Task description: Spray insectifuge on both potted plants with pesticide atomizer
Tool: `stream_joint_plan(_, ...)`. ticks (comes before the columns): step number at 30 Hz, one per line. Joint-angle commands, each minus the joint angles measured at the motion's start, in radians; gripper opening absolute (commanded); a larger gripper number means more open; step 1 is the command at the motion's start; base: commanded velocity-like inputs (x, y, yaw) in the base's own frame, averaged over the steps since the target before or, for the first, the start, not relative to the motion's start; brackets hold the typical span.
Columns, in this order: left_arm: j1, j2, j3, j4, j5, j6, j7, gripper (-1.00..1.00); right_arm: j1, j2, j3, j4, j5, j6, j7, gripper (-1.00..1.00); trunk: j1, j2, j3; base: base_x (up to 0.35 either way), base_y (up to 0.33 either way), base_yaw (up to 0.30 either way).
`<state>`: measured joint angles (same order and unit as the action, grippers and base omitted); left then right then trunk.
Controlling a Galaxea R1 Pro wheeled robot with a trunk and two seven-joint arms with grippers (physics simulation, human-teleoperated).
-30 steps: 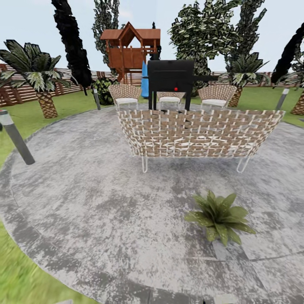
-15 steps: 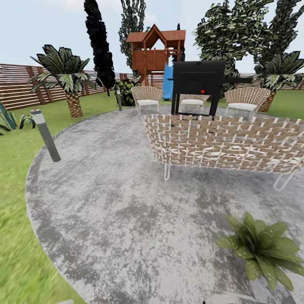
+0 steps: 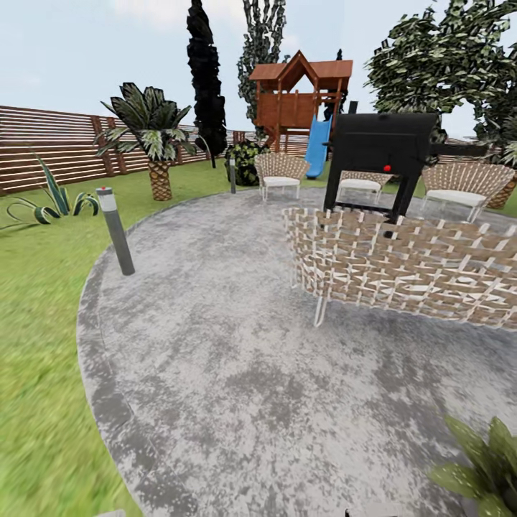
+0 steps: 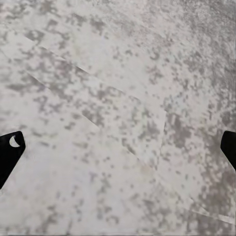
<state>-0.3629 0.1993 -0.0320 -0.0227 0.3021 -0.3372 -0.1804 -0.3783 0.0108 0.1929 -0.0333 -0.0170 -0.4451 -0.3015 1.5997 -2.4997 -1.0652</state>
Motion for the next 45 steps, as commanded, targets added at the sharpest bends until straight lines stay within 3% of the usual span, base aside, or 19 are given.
stream_joint_plan(1,-0.001,0.0,-0.003,0.001,0.01,-0.002,-0.007,-1.0,-0.001,-0.001,0.008,0.001,0.0,-0.001,-0.006,1.0,0.0,0.0,-0.001,0.309,0.154,0.007)
stream_joint_plan(45,-0.001,-0.002,-0.003,0.001,0.009,-0.002,-0.007,-1.0,-0.001,-0.003,0.008,0.001,0.002,-0.001,-0.005,1.0,0.0,0.0,-0.001,0.332,0.096,0.0)
